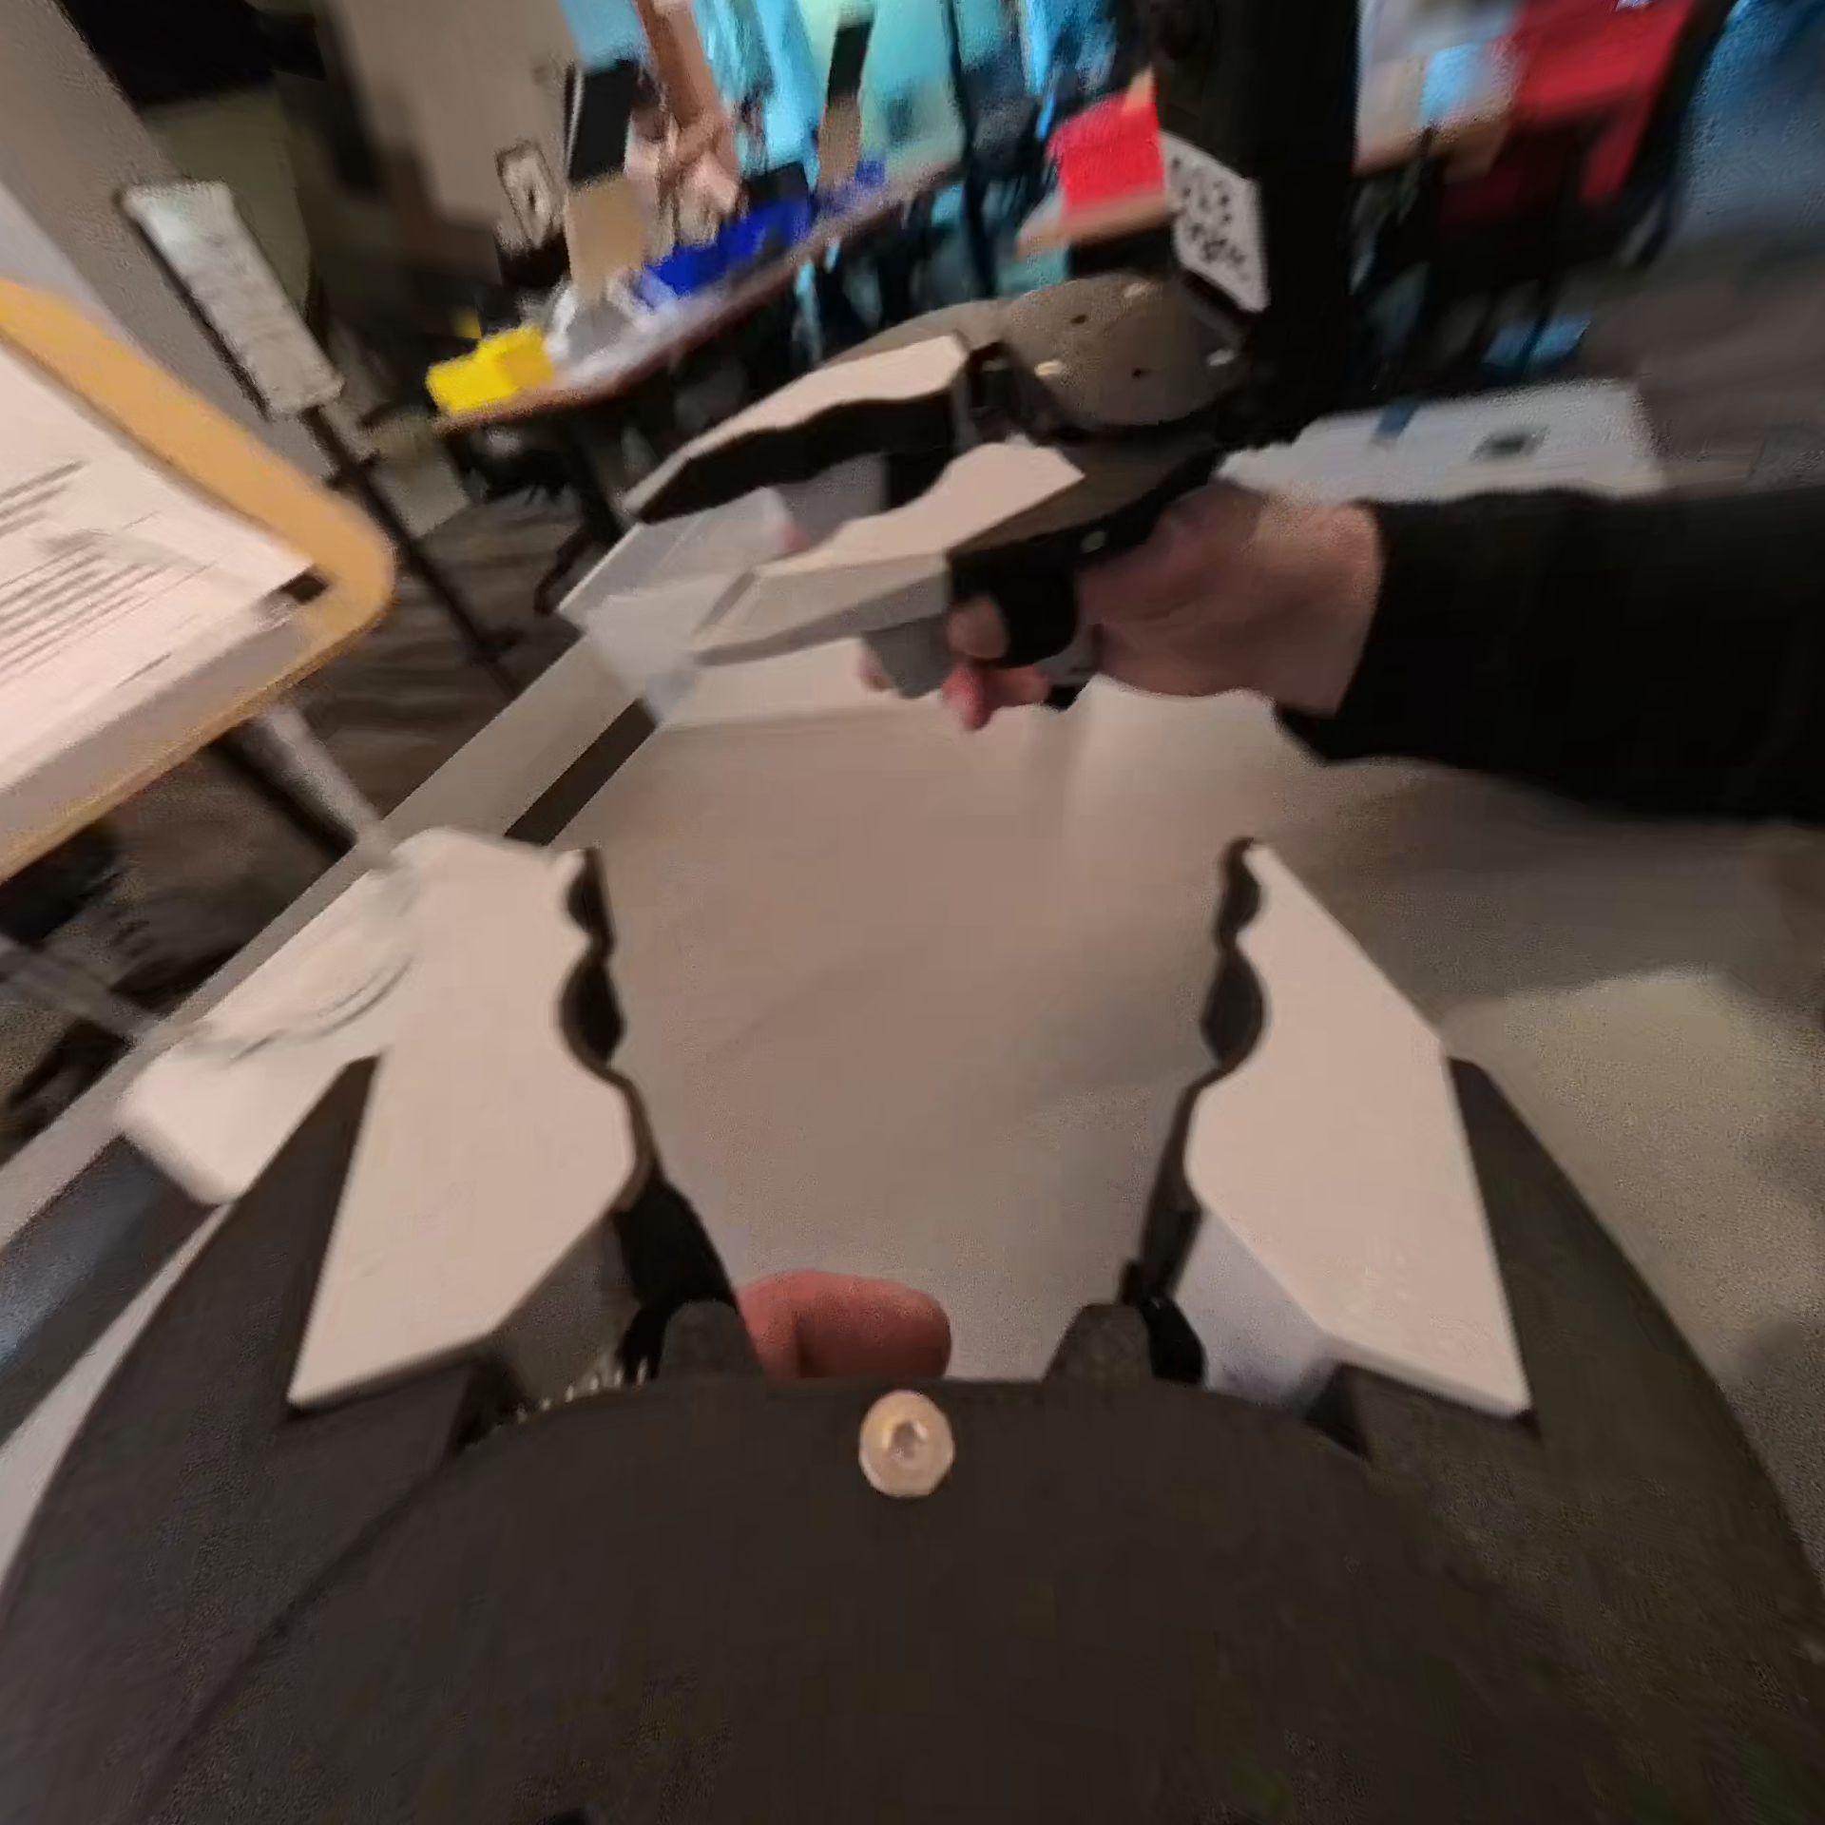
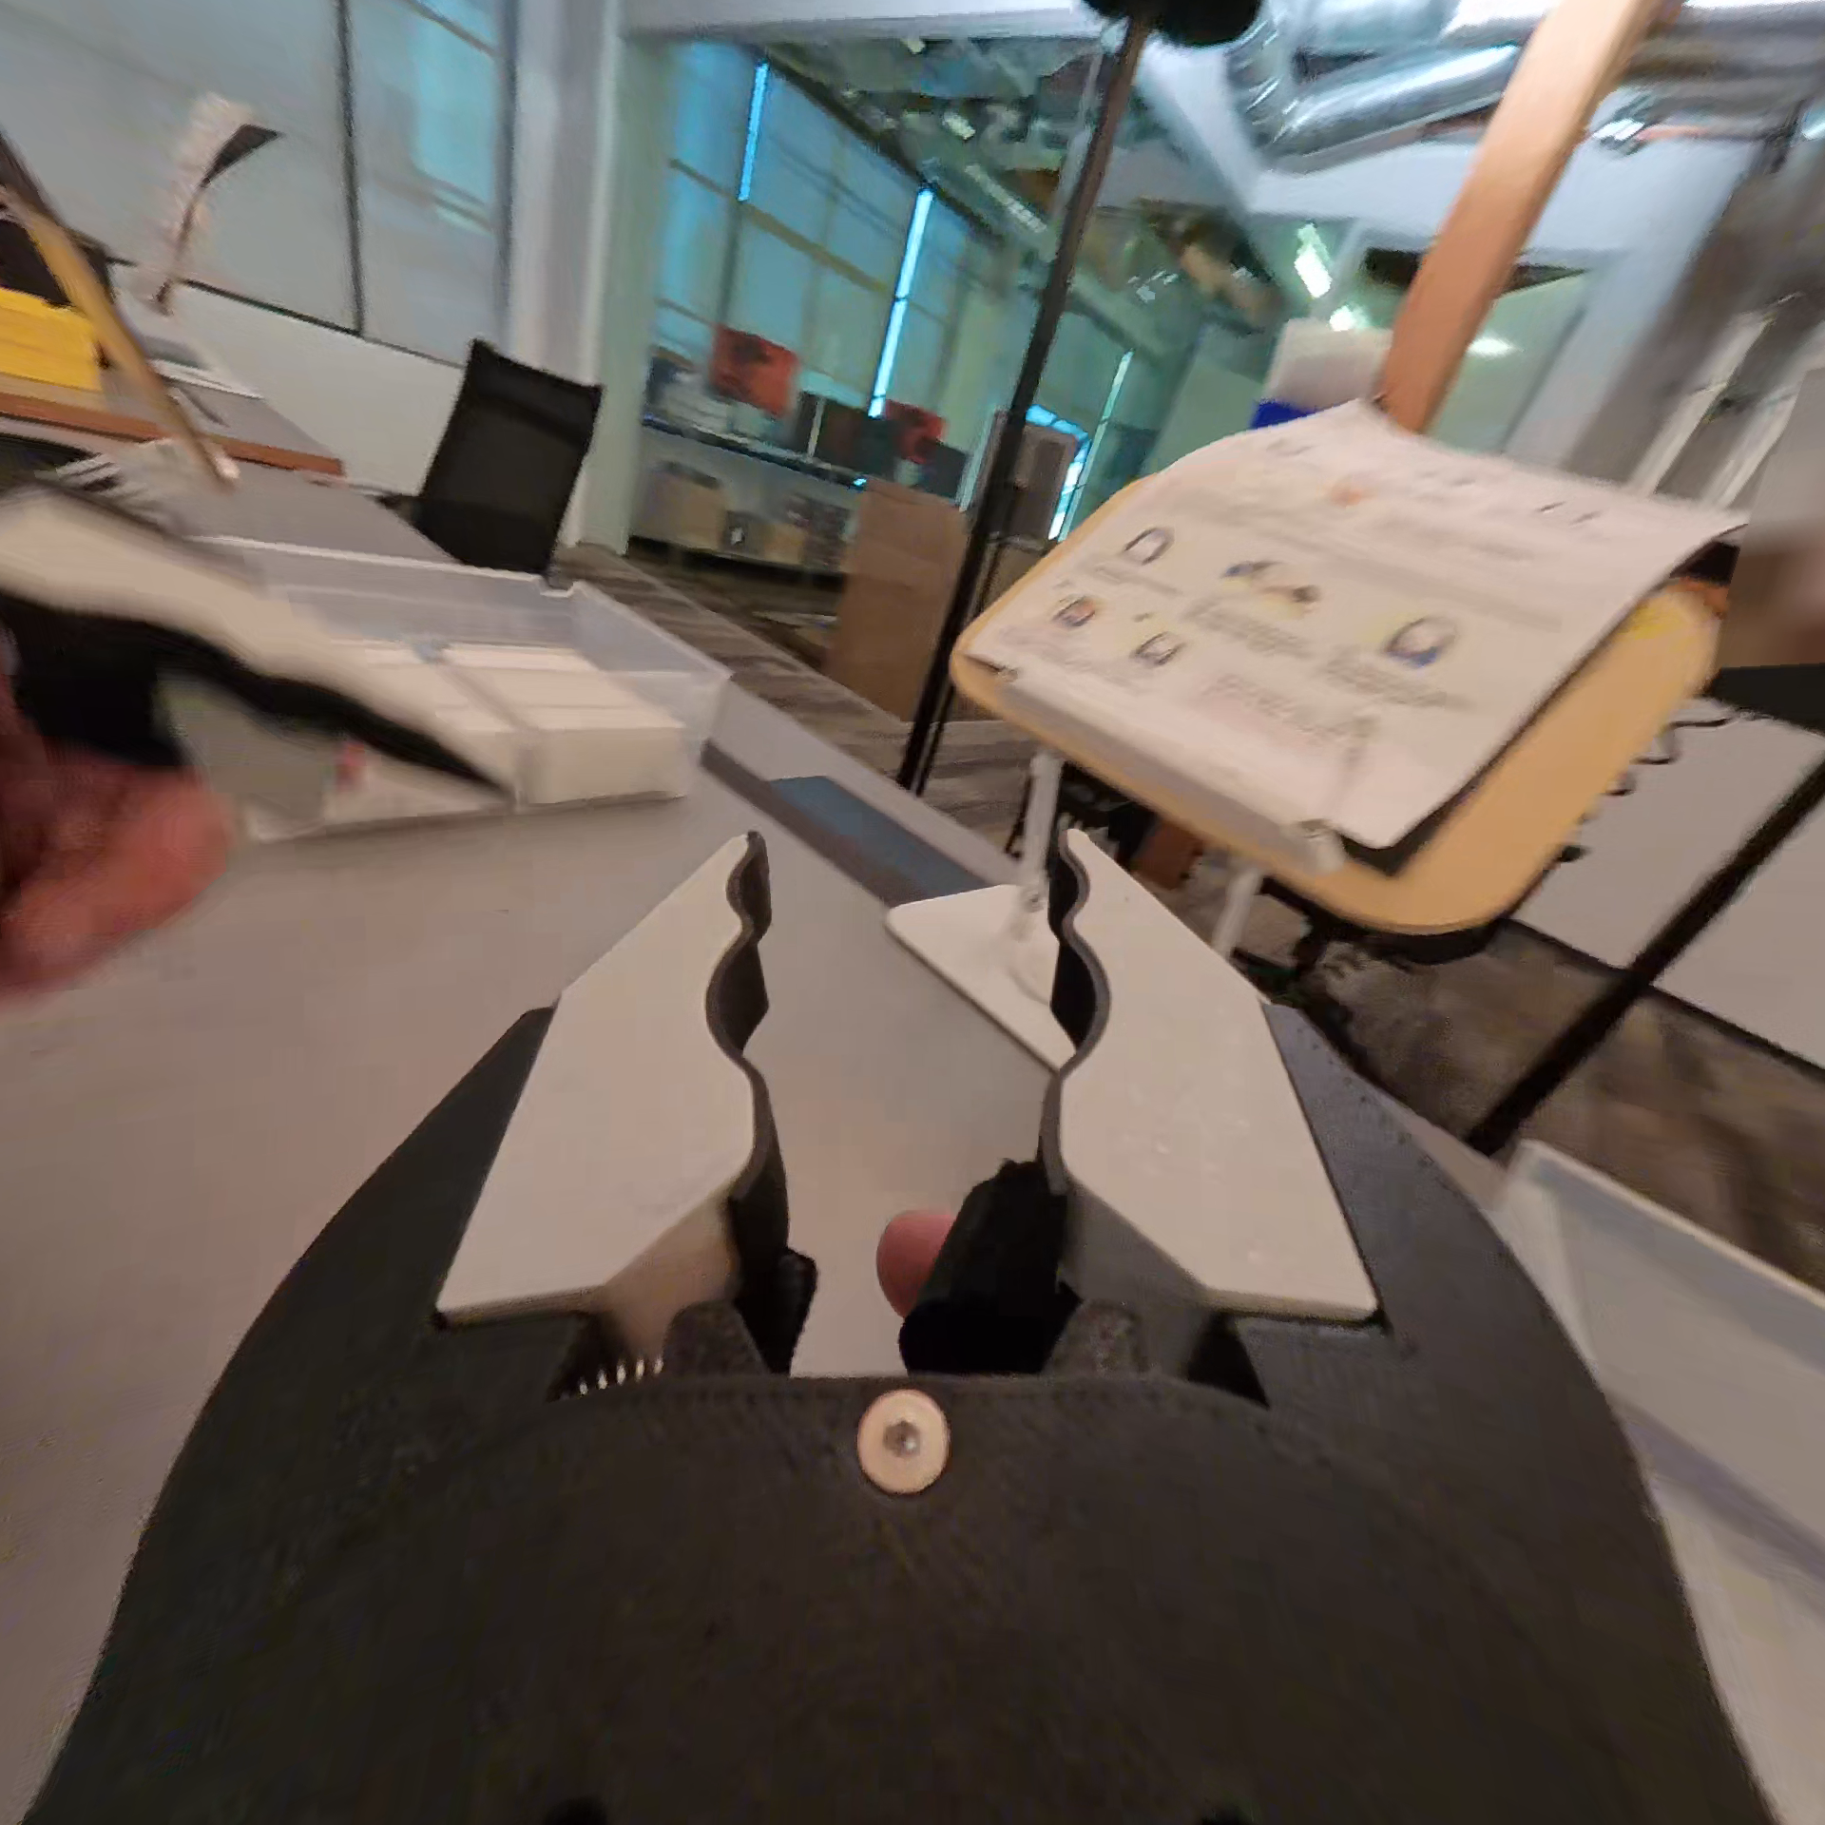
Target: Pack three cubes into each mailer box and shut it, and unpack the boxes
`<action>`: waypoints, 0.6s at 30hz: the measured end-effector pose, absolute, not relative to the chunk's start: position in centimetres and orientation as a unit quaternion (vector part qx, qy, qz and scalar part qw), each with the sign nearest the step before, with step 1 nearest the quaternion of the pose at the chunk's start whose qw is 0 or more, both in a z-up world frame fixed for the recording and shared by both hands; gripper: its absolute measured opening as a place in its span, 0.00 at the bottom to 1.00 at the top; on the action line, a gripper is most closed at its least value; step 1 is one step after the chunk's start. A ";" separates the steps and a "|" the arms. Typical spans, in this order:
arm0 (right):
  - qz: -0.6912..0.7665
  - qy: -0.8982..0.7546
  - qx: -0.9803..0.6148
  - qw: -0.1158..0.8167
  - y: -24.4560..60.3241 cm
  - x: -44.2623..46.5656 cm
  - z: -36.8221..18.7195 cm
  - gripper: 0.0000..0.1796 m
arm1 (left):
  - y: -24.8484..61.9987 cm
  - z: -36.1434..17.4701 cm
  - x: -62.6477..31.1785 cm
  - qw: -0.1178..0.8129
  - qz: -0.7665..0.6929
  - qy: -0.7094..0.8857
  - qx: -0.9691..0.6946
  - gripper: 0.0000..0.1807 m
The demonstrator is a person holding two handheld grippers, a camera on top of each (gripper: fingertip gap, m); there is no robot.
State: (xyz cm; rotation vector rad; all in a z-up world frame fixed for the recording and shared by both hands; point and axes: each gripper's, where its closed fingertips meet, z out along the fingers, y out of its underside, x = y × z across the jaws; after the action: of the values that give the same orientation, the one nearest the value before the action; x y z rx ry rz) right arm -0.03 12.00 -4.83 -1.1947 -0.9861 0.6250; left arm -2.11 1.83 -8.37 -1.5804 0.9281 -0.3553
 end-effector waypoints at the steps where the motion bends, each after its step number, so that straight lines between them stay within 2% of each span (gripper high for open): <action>1: 0.283 -0.449 -0.529 0.662 11.7 -1.2 -6.1 0.30 | 1.7 -8.3 -4.7 0.578 -0.119 0.402 -0.700 0.72; 2: 0.287 -0.463 -0.527 0.652 11.3 -2.0 -7.3 0.30 | 1.7 -7.7 -7.5 0.572 -0.084 0.398 -0.713 0.70; 4: 0.276 -0.489 -0.524 0.641 10.8 -3.0 -9.5 0.30 | 1.3 -6.0 -12.6 0.577 -0.037 0.397 -0.713 0.61; 6: 0.262 -0.495 -0.532 0.635 11.0 -3.0 -11.2 0.29 | 1.7 -5.4 -18.3 0.552 0.026 0.394 -0.734 0.61; 8: 0.268 -0.500 -0.540 0.622 11.0 -3.0 -12.3 0.29 | 2.5 -6.0 -24.1 0.502 0.092 0.407 -0.758 0.57; 11: 0.259 -0.516 -0.545 0.608 11.1 -3.4 -13.6 0.28 | 3.5 -8.3 -31.9 0.408 0.152 0.429 -0.791 0.60; 13: 0.248 -0.529 -0.551 0.596 11.3 -3.6 -14.8 0.28 | 2.9 -10.9 -35.8 0.325 0.150 0.458 -0.814 0.58; 16: 0.252 -0.538 -0.557 0.581 11.2 -3.9 -16.0 0.28 | 1.9 -14.0 -38.8 0.251 0.113 0.471 -0.838 0.65; 18: 0.256 -0.538 -0.560 0.577 11.3 -3.9 -16.2 0.28 | 2.4 -15.7 -40.8 0.218 0.130 0.481 -0.839 0.73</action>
State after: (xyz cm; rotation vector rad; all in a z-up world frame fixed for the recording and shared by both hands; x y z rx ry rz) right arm -3.95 11.28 -16.23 -1.3098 -1.2587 0.5984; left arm -40.83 2.38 -15.74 -2.3227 1.3328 0.3594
